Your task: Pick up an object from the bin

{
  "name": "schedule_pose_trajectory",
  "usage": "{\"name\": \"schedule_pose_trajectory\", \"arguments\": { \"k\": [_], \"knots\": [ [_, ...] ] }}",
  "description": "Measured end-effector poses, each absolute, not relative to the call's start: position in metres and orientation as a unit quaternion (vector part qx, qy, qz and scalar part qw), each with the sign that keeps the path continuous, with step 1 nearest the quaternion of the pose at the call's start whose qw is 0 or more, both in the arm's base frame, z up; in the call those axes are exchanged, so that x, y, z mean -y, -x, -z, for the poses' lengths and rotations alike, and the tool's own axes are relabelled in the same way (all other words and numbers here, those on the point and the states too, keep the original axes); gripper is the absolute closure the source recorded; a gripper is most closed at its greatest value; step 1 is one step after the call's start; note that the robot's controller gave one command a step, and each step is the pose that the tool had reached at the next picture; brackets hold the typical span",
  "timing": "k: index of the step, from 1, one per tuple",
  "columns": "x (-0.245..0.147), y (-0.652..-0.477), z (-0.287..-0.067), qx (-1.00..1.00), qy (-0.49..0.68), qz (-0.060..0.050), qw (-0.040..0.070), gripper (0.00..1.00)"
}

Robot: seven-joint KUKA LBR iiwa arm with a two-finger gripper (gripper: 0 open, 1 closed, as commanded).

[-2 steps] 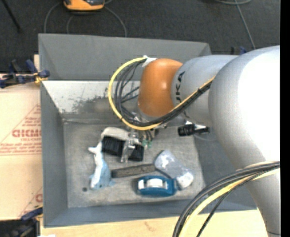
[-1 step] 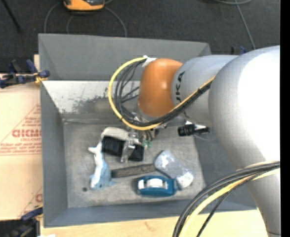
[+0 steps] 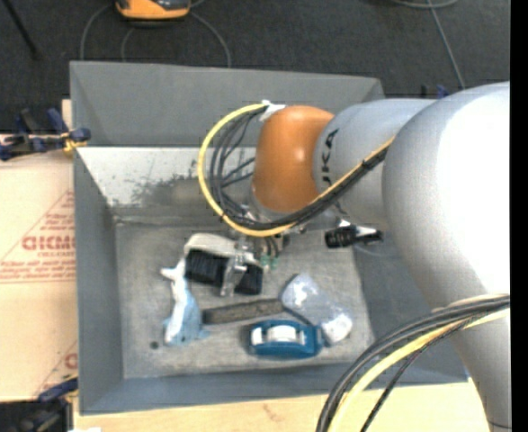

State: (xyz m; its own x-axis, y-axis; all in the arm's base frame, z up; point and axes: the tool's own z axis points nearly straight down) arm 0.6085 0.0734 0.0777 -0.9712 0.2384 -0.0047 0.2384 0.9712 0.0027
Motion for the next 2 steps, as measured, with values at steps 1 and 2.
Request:
{"name": "schedule_pose_trajectory", "arguments": {
  "k": [1,2],
  "knots": [
    [-0.073,-0.607,-0.096,-0.993,-0.12,0.0,-0.002,1.0],
    [-0.073,-0.609,-0.111,-0.993,-0.12,-0.001,0.002,1.0]
  ]
}}
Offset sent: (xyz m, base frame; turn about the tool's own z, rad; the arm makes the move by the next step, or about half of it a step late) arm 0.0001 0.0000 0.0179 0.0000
